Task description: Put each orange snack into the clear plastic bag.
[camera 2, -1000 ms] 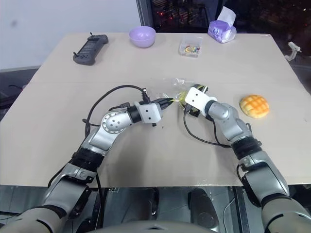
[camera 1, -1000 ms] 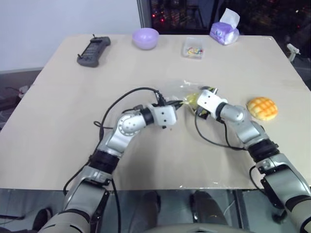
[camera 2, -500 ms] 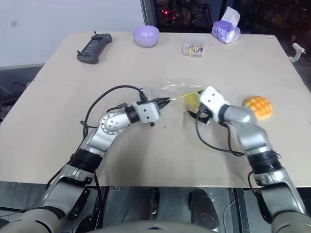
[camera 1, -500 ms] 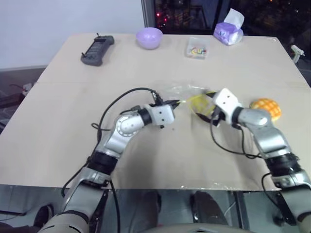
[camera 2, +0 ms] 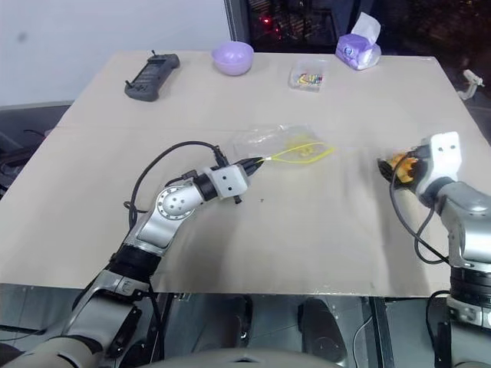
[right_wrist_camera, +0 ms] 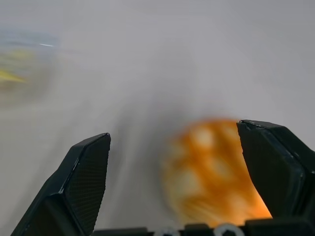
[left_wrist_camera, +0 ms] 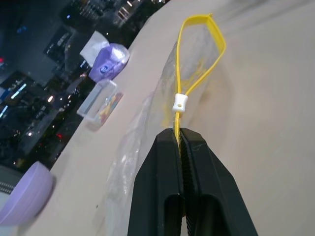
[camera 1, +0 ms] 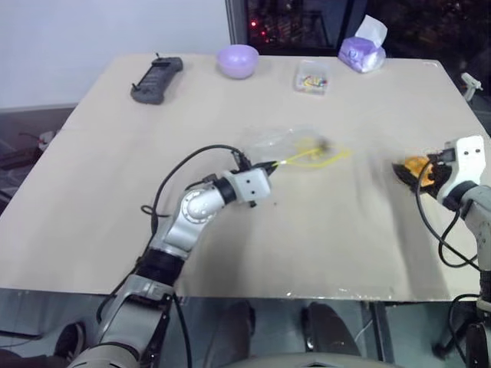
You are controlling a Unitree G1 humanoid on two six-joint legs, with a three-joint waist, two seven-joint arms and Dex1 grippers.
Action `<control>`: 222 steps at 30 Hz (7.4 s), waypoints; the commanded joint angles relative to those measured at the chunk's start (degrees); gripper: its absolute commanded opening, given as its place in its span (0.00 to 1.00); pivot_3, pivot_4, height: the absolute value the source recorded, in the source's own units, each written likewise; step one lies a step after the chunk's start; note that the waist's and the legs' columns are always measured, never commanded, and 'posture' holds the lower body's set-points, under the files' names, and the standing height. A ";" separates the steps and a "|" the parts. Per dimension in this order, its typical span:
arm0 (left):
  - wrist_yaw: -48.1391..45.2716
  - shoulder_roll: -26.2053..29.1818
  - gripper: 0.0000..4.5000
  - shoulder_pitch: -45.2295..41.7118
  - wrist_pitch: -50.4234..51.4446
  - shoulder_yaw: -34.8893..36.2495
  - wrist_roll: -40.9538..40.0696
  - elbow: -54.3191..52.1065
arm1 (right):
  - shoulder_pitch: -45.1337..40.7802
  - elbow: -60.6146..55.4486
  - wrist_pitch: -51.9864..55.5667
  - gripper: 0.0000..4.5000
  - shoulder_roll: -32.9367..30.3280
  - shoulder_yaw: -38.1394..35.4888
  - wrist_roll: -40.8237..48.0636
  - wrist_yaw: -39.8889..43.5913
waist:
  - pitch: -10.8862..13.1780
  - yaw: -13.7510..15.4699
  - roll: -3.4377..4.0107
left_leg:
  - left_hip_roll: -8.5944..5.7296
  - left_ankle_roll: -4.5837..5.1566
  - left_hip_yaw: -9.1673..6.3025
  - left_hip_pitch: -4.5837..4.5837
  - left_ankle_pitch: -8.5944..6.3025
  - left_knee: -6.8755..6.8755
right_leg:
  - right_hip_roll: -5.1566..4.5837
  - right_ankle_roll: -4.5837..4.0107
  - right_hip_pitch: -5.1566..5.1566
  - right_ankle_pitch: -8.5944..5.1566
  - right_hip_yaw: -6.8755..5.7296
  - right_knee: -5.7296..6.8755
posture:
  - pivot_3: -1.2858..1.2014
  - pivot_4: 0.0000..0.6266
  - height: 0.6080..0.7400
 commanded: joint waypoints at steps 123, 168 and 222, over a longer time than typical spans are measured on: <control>-1.21 -1.64 0.00 -3.54 -4.18 -3.19 0.38 -1.50 | -20.72 37.32 -53.38 0.97 0.99 29.95 -21.55 13.81 | -0.05 -1.50 0.08 | 0.07 -0.02 0.08 0.07 0.02 0.01 | 0.06 0.00 0.01 0.00 0.10 -0.02 | 0.52 0.24 1.00; 4.83 -2.57 0.00 -8.18 -2.47 -1.89 1.44 3.79 | -14.92 -0.02 -30.39 0.01 -10.41 27.23 -17.87 27.51 | 0.01 -0.06 0.13 | 0.00 -0.23 0.02 -0.11 0.14 -0.16 | -0.03 0.01 -0.05 -0.01 0.02 -0.32 | 0.52 0.24 1.00; 0.41 -2.58 0.00 -5.98 3.12 -1.34 -0.12 -3.87 | -22.76 -7.63 -28.76 0.67 -0.76 34.43 -20.05 26.49 | 0.00 0.06 0.11 | -0.02 0.00 -0.13 -0.09 0.01 0.20 | -0.01 0.01 0.01 0.00 -0.11 -0.02 | 0.52 0.24 1.00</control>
